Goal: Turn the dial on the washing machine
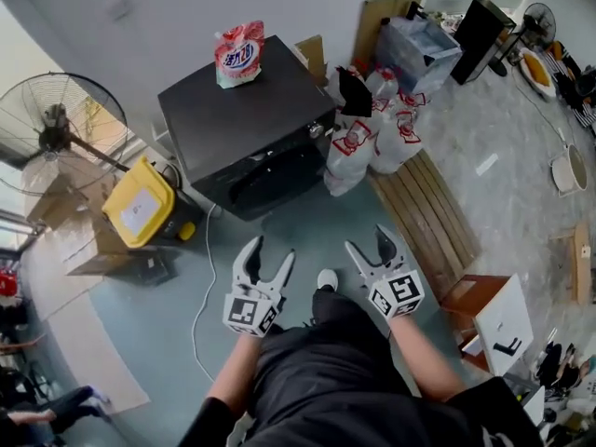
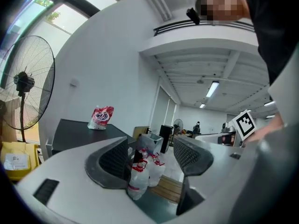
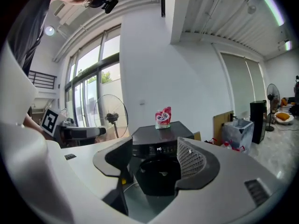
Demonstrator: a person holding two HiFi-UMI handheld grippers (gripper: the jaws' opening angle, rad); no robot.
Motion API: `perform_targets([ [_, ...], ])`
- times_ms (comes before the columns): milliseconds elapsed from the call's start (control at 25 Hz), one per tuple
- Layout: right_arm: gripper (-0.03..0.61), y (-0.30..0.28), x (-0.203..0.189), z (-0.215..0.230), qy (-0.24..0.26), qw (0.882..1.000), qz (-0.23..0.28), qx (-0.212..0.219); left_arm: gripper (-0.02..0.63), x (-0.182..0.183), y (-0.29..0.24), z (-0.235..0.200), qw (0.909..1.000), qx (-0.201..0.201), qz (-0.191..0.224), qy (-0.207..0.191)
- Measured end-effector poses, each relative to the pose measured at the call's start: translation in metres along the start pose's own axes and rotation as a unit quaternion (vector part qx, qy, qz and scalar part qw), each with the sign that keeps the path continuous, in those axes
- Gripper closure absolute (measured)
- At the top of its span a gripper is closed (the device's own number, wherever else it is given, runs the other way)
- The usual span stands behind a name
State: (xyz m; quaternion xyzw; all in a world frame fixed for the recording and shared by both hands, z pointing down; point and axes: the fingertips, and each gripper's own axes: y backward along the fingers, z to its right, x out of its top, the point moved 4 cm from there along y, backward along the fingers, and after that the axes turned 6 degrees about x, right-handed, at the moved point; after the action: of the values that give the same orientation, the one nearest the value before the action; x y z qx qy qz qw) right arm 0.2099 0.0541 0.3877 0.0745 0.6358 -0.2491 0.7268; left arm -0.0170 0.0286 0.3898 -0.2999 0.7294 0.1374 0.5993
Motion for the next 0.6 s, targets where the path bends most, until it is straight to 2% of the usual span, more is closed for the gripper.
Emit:
perform_targets([
  [400, 0.313, -0.034, -0.017, 0.054, -0.038, 0.998, -0.026, 0.046, 0.331, 0.002, -0.035, 0.012, 0.9984, 0.055, -0.009, -0.008],
  [600, 0.313, -0.063, -0.032, 0.078, -0.044, 0.996, -0.048, 0.054, 0.331, 0.000, -0.042, 0.007, 0.9969, 0.078, -0.012, 0.003],
])
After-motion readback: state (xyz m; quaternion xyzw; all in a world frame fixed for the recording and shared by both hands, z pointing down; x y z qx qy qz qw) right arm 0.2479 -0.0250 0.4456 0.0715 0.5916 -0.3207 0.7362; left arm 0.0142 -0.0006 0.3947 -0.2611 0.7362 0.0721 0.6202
